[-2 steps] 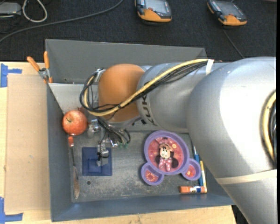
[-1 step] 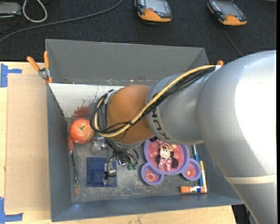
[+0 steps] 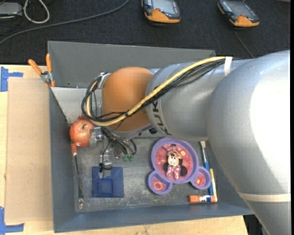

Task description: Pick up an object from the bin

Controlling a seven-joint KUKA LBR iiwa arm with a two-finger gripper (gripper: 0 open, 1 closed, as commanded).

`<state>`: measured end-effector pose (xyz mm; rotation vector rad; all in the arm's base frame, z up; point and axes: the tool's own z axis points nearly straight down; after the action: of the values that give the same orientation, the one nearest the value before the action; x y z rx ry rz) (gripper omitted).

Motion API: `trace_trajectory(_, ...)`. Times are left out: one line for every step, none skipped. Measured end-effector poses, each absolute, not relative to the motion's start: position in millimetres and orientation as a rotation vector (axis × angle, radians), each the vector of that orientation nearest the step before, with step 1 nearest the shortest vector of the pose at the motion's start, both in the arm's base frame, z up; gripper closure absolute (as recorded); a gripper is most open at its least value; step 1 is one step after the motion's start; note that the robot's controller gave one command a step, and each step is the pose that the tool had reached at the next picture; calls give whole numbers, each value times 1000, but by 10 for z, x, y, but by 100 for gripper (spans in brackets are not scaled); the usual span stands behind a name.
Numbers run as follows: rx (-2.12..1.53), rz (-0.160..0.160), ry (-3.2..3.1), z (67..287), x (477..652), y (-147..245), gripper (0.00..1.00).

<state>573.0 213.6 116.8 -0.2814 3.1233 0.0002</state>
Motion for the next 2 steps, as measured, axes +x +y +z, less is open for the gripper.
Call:
trace_trajectory(-259,-6,3145,1588,5567,2064,0)
trace_trajectory(-455,-5,3125,2419,5090,1820,0)
